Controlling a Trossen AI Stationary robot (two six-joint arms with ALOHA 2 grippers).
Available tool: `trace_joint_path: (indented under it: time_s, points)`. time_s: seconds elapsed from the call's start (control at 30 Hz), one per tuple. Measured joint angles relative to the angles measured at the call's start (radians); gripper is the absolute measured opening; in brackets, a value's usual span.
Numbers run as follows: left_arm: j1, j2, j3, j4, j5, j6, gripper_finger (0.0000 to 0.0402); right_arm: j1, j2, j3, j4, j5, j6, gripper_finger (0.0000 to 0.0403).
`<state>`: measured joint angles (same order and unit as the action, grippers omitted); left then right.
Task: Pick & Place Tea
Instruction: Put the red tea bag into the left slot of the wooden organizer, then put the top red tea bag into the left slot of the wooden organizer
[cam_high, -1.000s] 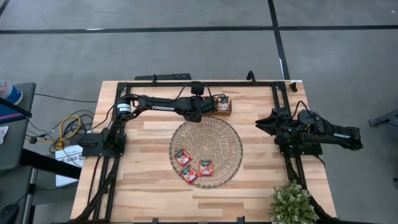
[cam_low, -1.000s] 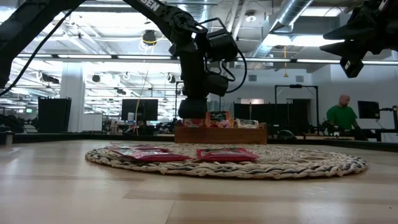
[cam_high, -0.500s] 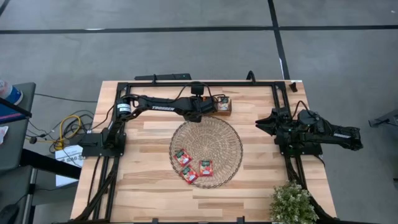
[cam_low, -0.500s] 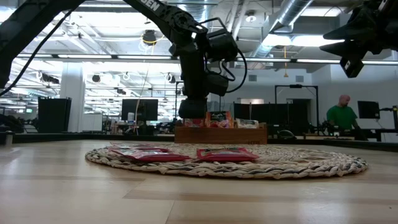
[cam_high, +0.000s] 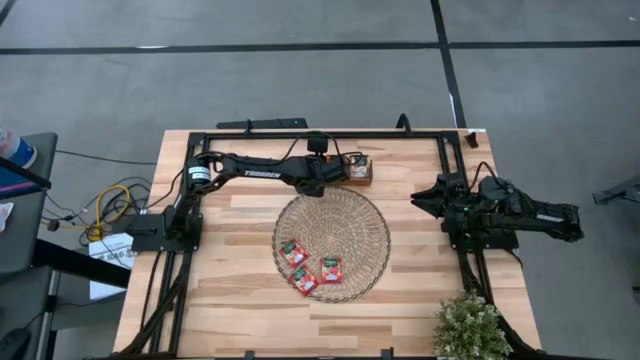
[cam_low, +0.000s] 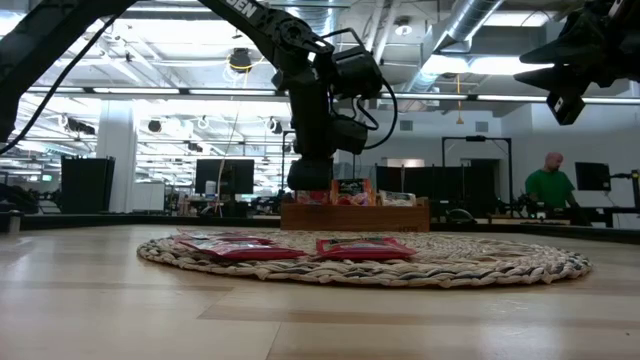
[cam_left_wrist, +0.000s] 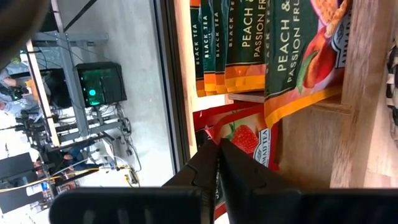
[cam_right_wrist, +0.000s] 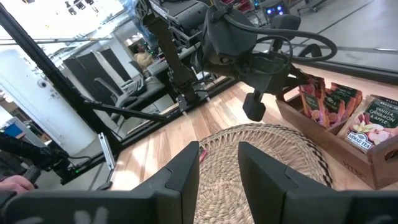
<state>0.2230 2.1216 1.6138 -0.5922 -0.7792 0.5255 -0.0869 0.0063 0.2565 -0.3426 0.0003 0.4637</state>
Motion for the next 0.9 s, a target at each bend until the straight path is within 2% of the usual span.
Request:
trace_joint_path:
  time_s: [0.17,0.37,0.5,0.6,0.8,0.9]
  points:
    - [0.0,0.0,0.0,0.0,0.0,0.0,0.0034,0.0,0.0,0.0,0.0,0.0,0.0,0.0103]
    - [0.0,0.0,0.0,0.0,-0.003,0.0,0.0096,0.0,0.0,0.0,0.0,0.0,0.007,0.0103]
    - [0.0,0.0,0.0,0.0,-0.049,0.005,0.0133,0.0,0.0,0.0,0.0,0.0,0.007,0.0103]
    - [0.0,0.0,0.0,0.003,-0.126,0.032,0.0149,0.0,0.0,0.0,0.0,0.0,0.007,0.0103]
    - [-0.006,-0.012,0.0,0.048,-0.384,0.135,0.0155,0.0,0.0,0.0,0.0,0.0,0.007,0.0103]
    - [-0.024,-0.05,0.0,0.05,-0.426,0.135,0.0155,0.0,0.0,0.0,0.0,0.0,0.007,0.0103]
